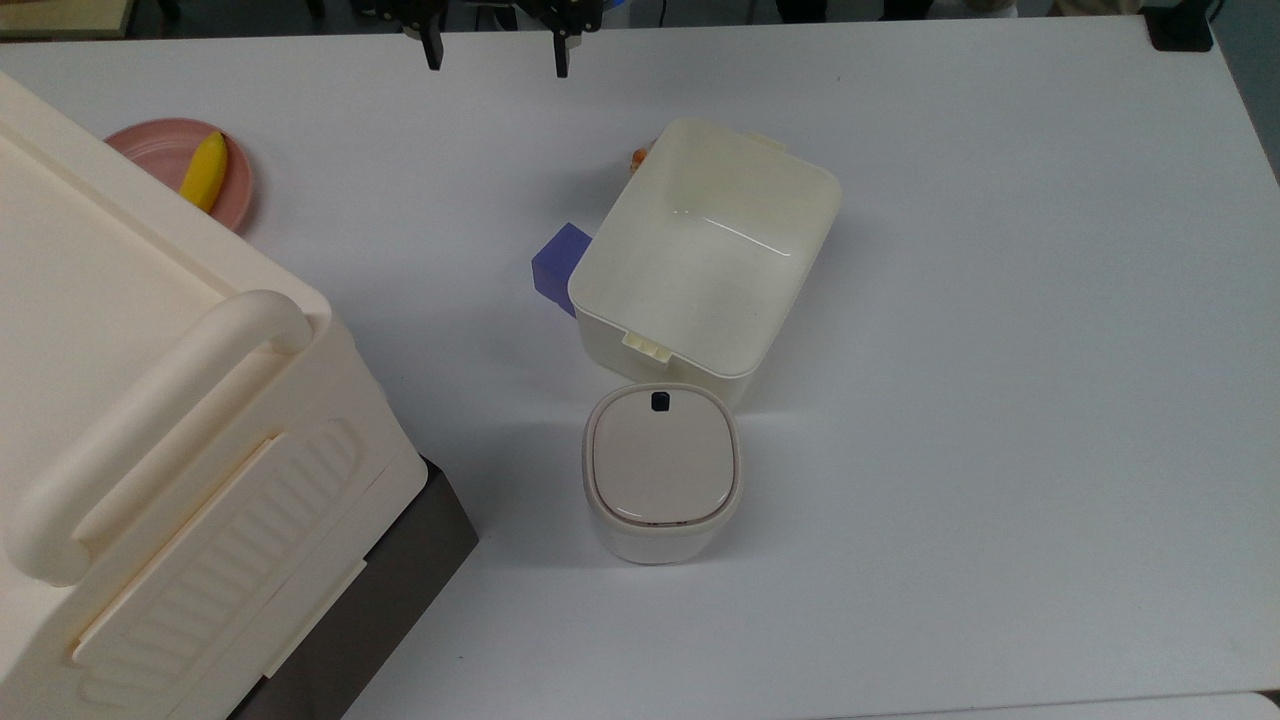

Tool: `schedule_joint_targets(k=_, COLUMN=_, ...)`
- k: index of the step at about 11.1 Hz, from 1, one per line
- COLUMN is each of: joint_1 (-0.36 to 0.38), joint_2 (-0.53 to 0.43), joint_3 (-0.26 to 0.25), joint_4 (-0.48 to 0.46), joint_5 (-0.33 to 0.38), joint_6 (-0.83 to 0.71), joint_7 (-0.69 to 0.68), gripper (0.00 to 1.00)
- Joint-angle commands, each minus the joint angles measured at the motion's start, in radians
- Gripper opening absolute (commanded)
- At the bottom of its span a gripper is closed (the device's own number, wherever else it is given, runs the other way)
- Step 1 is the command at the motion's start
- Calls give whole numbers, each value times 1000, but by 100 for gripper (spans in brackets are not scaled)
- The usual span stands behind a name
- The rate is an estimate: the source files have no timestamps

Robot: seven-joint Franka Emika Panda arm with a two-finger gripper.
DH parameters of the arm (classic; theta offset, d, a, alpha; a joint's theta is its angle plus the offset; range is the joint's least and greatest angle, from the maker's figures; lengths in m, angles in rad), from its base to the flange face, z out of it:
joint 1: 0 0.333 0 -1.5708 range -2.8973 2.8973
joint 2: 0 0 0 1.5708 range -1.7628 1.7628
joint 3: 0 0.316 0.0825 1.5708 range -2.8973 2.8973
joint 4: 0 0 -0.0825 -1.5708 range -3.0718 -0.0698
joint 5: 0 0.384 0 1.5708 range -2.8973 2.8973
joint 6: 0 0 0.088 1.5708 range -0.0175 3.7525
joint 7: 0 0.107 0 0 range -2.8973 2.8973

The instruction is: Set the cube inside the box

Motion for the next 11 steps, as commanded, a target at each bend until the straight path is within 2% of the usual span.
schedule_joint_targets(k=1, joint_1=-10, joint_2=-23, joint_3=13, joint_4=-26, joint_5=17, joint_6=-10, joint_7=2, gripper=100)
schedule_joint_targets(k=9, joint_1=-11, joint_2=-32, joint_3=13, joint_4=-38, joint_5=16, joint_6=-8, joint_7=-3, gripper=100)
schedule_joint_targets(k=11, joint_1=-13, joint_2=-58, joint_3=14, joint_4=-83, joint_5=16, joint_6=2, joint_7=-115, gripper=100)
